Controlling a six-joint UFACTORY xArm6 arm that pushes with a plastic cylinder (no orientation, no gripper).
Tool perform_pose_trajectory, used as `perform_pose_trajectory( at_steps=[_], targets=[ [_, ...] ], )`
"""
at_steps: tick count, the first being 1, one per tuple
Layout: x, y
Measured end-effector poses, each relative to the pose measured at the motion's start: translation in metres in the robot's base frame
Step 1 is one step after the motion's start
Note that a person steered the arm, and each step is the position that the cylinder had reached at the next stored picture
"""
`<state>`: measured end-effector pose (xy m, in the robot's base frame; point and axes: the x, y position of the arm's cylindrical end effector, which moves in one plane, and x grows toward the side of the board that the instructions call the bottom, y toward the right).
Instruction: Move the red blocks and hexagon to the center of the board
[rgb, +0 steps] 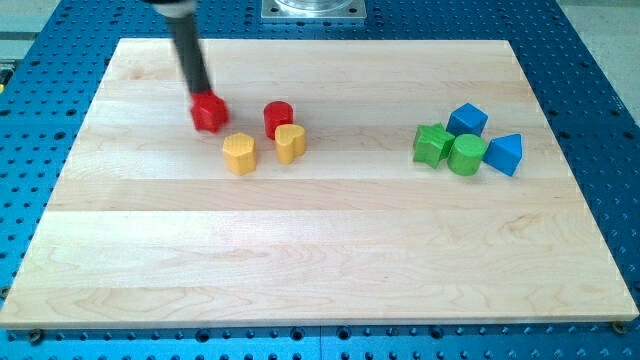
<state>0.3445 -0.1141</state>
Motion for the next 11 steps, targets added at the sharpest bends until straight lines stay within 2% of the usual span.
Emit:
perform_pose_trajectory(
  at_steps=[1,2,3,4,5,6,7,8,9,11],
  targets=[
    [0.001,-0.023],
    [0.036,-0.024],
    [0.050,-0.005],
    [0.012,-0.008],
    [-0.021,0.015],
    [0.013,0.029],
    [0.021,0.024],
    [0.045,-0.053],
    [0.101,-0.041],
    [0.108,-0.009]
  ],
)
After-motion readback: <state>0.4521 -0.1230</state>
